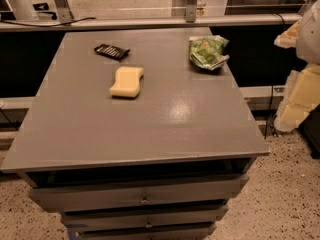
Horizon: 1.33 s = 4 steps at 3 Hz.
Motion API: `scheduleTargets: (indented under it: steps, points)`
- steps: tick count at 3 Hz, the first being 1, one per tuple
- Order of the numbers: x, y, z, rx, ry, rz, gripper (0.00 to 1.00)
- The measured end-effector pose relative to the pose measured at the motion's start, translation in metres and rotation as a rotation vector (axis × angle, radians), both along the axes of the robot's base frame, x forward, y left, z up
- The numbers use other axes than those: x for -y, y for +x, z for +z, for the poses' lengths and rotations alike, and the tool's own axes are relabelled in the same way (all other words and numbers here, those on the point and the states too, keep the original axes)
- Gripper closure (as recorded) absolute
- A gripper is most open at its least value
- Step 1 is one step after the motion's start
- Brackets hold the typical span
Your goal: Pick sponge
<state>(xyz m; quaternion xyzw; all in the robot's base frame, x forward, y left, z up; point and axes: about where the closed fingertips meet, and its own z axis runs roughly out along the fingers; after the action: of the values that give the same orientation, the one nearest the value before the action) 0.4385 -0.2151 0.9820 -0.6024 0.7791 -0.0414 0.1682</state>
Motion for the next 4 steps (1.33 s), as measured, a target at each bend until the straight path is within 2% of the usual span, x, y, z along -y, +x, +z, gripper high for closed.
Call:
scheduleTargets:
  steps: [1,2,3,4]
  points:
    - [0.000,0.000,0.000,0.000,0.000,0.000,0.00]
    - [-0.022,0.017,-0.012,0.018,0.073,0.001,0.00]
    - [-0.075,0.061,-0.031,0.040,0.212,0.004,0.00]
    - [-0.130,0.105,-0.049,0.039,0.361,-0.008,0.00]
